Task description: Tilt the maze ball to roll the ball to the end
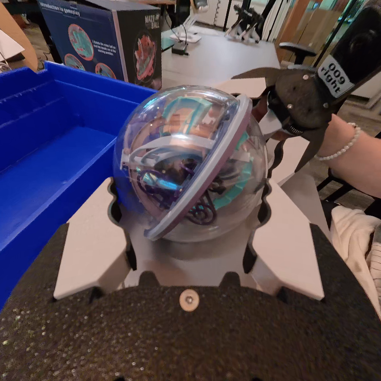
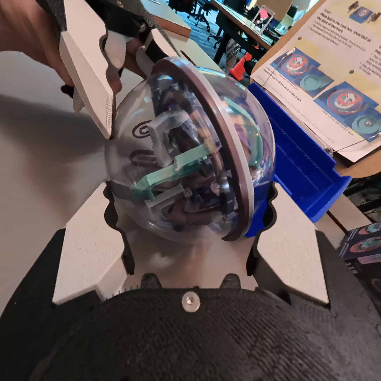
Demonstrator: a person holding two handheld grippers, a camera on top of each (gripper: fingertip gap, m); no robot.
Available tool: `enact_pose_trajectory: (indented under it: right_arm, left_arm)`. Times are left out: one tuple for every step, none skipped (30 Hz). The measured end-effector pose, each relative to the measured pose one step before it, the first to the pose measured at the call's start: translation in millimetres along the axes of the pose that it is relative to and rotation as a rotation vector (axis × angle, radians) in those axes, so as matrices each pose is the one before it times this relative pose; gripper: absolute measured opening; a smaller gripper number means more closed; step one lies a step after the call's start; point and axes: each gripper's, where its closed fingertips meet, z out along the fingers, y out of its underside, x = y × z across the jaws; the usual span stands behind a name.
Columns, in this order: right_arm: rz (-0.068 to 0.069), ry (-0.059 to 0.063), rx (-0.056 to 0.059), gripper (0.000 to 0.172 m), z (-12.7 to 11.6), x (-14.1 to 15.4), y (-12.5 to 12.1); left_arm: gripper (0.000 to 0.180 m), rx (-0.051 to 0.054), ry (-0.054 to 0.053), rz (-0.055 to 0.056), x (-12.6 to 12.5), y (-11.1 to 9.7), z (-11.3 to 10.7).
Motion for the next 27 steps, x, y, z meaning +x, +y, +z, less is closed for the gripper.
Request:
enact_pose_trajectory:
  right_arm:
    - [0.0241,0.0018,0.0032,0.142,-0.06,-0.32,0.04]
    - [0.0264,0.0010,-0.0019,0.142,0.57,-0.39,0.52]
    - [0.0254,-0.0001,-0.0017,0.142,0.91,-0.71,0.47]
    - [0.0239,-0.0015,-0.0004,0.142,1.14,-1.06,0.33]
    - [0.0245,-0.0040,-0.0029,0.142,1.33,-1.73,0.75]
    - [0.0164,-0.0010,-0.0020,0.142,1.33,-1.70,0.46]
    - [0.0041,0.0074,0.0027,0.142,0.78,-0.74,-0.49]
    - [-0.0034,0.0078,-0.0020,0.142,0.36,-0.89,-0.57]
    - [-0.0036,0.0064,-0.0056,0.142,0.37,-1.27,-0.69]
    - [0.0008,0.0058,-0.0032,0.142,0.36,-1.60,-1.18]
    - [0.0067,0.0060,0.0002,0.142,0.46,-1.87,-1.68]
    - [0.0105,0.0044,0.0044,0.142,0.38,-2.36,-2.10]
    - [0.0109,0.0033,0.0068,0.142,0.29,-2.51,-1.98]
    - [0.0102,0.0058,0.0055,0.142,0.32,-1.96,-1.22]
    - [0.0057,0.0076,0.0012,0.142,0.23,-1.66,-0.52]
    - [-0.0046,0.0063,-0.0002,0.141,-0.07,-1.32,-0.20]
    - [-0.0068,0.0057,-0.0009,0.141,-0.29,-0.89,0.26]
    - [-0.0003,0.0066,-0.0038,0.141,-0.28,-0.66,0.29]
    - [0.0058,0.0061,-0.0060,0.141,-0.31,-0.82,0.33]
    - [0.0086,0.0047,-0.0056,0.141,-0.44,-0.93,0.08]
    - [0.0126,0.0046,-0.0046,0.141,-0.38,-1.23,-0.05]
    - [0.0168,0.0040,-0.0027,0.141,-0.27,-1.50,-0.38]
    - [0.0182,0.0025,0.0000,0.141,-0.27,-1.79,-0.67]
    - [0.0232,0.0015,0.0017,0.141,-0.15,-1.79,-0.79]
    - [0.0289,0.0002,0.0005,0.141,-0.02,-1.89,-0.82]
    - [0.0271,-0.0014,0.0028,0.141,-0.01,-1.71,-0.82]
    - [0.0232,-0.0018,0.0049,0.141,0.11,-1.50,-0.89]
  left_arm:
    - [0.134,0.0135,0.0047,-0.0036,-0.21,-0.90,0.07]
    - [0.135,0.0119,0.0038,-0.0107,-0.46,-0.62,0.43]
    - [0.137,0.0085,0.0038,-0.0161,-0.75,-0.24,0.72]
    - [0.139,0.0058,0.0050,-0.0223,-0.63,0.41,0.96]
    - [0.142,0.0008,0.0056,-0.0237,-0.61,0.97,1.11]
    - [0.145,-0.0008,0.0050,-0.0173,-0.35,0.96,0.74]
    - [0.146,0.0013,0.0024,-0.0070,-0.50,0.32,-0.16]
    - [0.146,-0.0033,0.0048,-0.0038,-0.12,0.43,-0.67]
    - [0.146,-0.0079,0.0070,-0.0010,0.24,0.96,-1.14]
    - [0.147,-0.0066,0.0101,-0.0034,0.24,0.96,-1.44]
    - [0.146,-0.0029,0.0134,-0.0065,0.25,0.59,-1.95]
    - [0.146,-0.0026,0.0151,-0.0098,0.42,0.57,-2.36]
    - [0.146,-0.0048,0.0143,-0.0097,0.75,0.51,-2.40]
    - [0.146,-0.0035,0.0116,-0.0045,0.57,0.50,-2.03]
    - [0.146,-0.0007,0.0081,0.0017,0.45,0.23,-1.37]
    - [0.146,-0.0039,0.0054,0.0059,0.55,0.83,-0.95]
    - [0.146,-0.0065,0.0029,0.0093,0.58,1.11,-0.61]
    - [0.146,-0.0035,0.0022,0.0074,0.63,0.64,-0.26]
    - [0.146,-0.0010,0.0029,0.0045,0.57,0.02,-0.28]
    - [0.146,-0.0016,0.0037,0.0023,0.66,-0.02,-0.43]
    - [0.146,-0.0010,0.0046,0.0003,0.80,-0.16,-0.69]
    - [0.146,0.0001,0.0058,-0.0021,0.79,-0.35,-0.83]
    - [0.146,-0.0016,0.0067,-0.0054,0.92,-0.29,-1.29]
    - [0.146,-0.0019,0.0068,-0.0084,0.85,-0.43,-1.42]
    - [0.146,0.0018,0.0062,-0.0105,0.70,-0.95,-1.38]
    - [0.146,0.0020,0.0059,-0.0127,0.68,-0.94,-1.36]
    - [0.146,0.0008,0.0047,-0.0117,0.43,-0.78,-1.14]
